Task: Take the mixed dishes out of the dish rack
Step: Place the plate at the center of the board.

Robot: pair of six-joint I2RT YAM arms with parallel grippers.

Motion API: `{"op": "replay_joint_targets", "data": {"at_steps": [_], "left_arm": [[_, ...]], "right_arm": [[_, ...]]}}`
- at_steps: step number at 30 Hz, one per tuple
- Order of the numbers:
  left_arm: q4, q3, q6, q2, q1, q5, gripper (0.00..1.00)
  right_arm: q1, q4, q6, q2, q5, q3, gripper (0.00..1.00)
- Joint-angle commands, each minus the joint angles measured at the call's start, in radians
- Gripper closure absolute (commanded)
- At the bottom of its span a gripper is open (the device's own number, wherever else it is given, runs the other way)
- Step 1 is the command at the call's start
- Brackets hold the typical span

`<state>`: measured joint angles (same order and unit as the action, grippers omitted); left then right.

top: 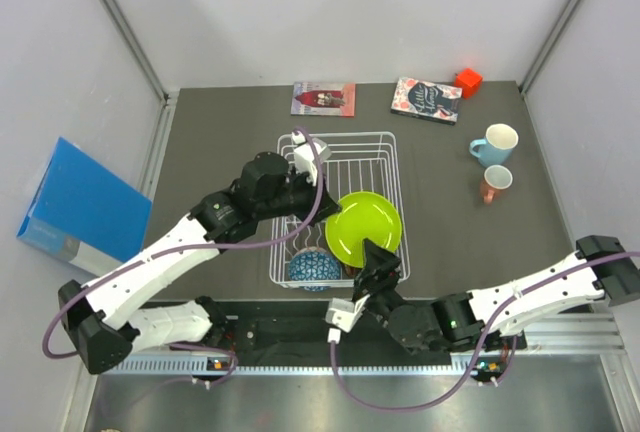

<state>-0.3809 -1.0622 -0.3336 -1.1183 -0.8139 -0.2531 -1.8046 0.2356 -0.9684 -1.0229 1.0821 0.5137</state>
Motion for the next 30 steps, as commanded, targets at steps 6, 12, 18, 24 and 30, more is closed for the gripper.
{"op": "replay_joint_targets", "data": {"at_steps": [6,12,18,24,30], "left_arm": [[0.008,-0.05,-0.018,0.049,0.036,0.207,1.0],[-0.033,-0.116,-0.161,0.025,0.339,0.258,1.0],[-0.052,-0.242,-0.235,-0.085,0.563,0.363,1.0],[0.045,-0.285,-0.35,-0.277,0.763,0.307,1.0],[0.106,-0.384,-0.383,-0.542,0.844,0.333,1.0]], "right_arm": [[-0.009,0.176,0.109,0.063,0.176,0.091,0.0],[0.007,0.146,0.463,0.228,0.283,0.221,0.01],[0.021,0.165,0.671,0.489,0.288,0.192,0.0],[0.024,0.163,0.731,0.598,0.288,0.135,0.0],[0.025,0.142,0.778,0.529,0.269,0.123,0.0]]}}
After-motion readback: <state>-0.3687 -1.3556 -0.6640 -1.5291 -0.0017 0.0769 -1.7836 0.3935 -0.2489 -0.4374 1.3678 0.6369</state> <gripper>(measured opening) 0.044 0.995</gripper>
